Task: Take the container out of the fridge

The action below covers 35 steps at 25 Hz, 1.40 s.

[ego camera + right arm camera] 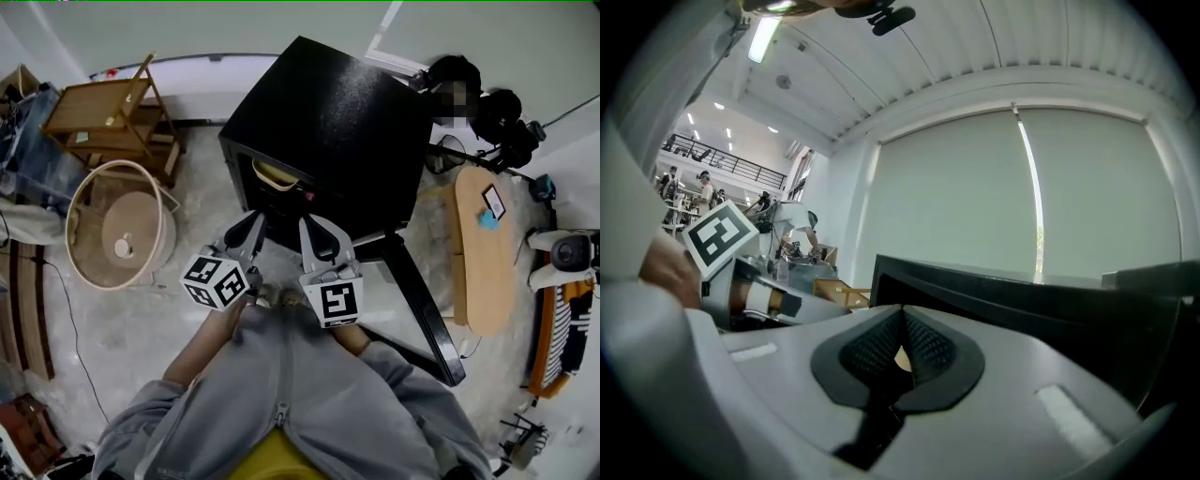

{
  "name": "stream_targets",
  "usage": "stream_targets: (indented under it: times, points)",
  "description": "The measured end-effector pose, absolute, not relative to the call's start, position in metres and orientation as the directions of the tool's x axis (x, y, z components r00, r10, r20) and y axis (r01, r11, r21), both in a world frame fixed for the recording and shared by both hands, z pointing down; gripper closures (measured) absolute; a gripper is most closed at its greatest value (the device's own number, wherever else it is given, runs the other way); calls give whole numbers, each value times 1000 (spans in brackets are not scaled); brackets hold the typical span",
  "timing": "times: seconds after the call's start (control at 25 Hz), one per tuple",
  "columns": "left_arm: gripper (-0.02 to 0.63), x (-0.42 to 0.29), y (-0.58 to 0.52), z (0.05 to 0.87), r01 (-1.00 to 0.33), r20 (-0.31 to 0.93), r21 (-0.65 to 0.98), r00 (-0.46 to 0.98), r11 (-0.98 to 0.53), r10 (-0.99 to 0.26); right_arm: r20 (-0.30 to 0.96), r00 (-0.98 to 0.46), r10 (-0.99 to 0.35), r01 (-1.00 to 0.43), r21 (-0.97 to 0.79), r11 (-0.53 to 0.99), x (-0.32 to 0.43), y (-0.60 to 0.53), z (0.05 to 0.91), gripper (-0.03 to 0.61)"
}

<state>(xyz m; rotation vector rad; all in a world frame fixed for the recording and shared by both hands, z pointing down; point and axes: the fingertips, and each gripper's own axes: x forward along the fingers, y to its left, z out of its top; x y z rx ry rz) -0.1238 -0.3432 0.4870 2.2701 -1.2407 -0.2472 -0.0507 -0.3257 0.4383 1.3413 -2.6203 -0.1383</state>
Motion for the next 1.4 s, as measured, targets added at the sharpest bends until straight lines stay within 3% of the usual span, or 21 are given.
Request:
stream_targets:
  times: [0.6, 1.16, 1.4]
  points:
    - [437, -119, -399, 550, -502, 98, 809, 627, -305, -773, 190, -515, -836, -817, 188, 546, -50, -355, 458, 581]
    - [271, -111, -425, 572, -318, 40, 921, 655, -227, -754, 214, -508, -834, -811, 206, 547, -48, -364, 471, 581]
    - [255, -108, -438, 582, -187, -13, 966, 655, -178, -756, 214, -508, -834, -811, 208, 547, -47, -365, 470, 581]
